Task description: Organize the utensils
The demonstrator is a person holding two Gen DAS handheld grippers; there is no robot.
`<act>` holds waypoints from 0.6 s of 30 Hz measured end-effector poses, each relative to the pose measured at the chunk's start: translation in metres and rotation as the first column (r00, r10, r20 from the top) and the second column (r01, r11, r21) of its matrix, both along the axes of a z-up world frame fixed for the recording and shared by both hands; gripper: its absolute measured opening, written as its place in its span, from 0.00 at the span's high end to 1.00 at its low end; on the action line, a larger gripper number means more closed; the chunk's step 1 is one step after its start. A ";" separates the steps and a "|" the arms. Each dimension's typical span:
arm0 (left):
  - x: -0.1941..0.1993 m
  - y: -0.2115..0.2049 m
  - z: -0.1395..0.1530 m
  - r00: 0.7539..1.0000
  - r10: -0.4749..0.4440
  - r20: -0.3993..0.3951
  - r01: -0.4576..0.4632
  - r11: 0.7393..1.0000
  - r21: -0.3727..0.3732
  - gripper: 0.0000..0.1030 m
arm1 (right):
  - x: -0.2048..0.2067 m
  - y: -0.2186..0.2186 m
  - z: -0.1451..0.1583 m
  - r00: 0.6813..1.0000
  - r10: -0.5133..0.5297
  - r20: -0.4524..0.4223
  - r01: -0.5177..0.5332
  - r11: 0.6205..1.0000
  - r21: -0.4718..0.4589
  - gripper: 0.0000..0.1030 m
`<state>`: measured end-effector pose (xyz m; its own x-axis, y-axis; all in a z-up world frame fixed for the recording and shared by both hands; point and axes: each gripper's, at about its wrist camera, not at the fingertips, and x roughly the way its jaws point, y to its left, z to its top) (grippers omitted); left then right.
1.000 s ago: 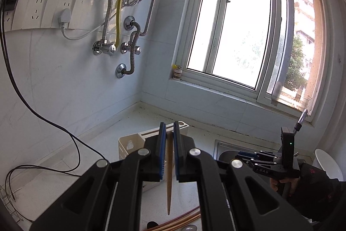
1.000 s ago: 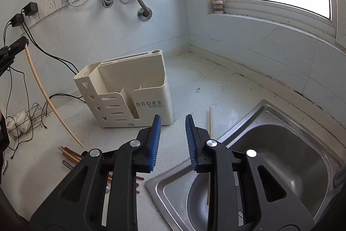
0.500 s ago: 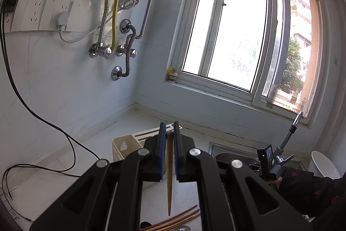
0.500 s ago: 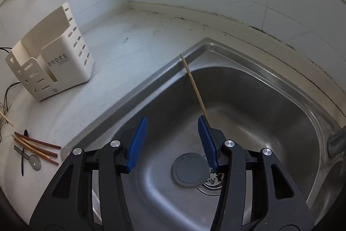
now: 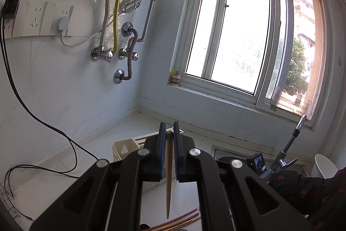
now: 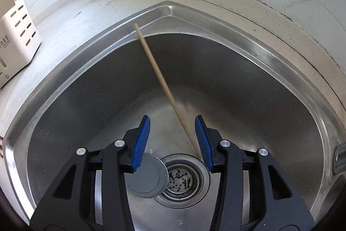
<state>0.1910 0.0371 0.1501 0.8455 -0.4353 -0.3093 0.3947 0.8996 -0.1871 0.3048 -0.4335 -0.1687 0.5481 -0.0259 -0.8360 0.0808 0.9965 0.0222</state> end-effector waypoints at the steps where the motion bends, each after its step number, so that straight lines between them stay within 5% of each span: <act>1: 0.000 -0.001 0.000 1.000 0.002 -0.001 -0.002 1.000 -0.001 0.94 | 0.004 0.000 -0.002 1.000 0.012 -0.002 -0.012 1.000 -0.003 0.61; 18: 0.005 -0.003 -0.008 0.998 0.059 -0.034 -0.059 0.998 -0.001 0.94 | 0.041 0.027 -0.042 0.983 0.175 -0.060 -0.178 0.983 -0.046 0.67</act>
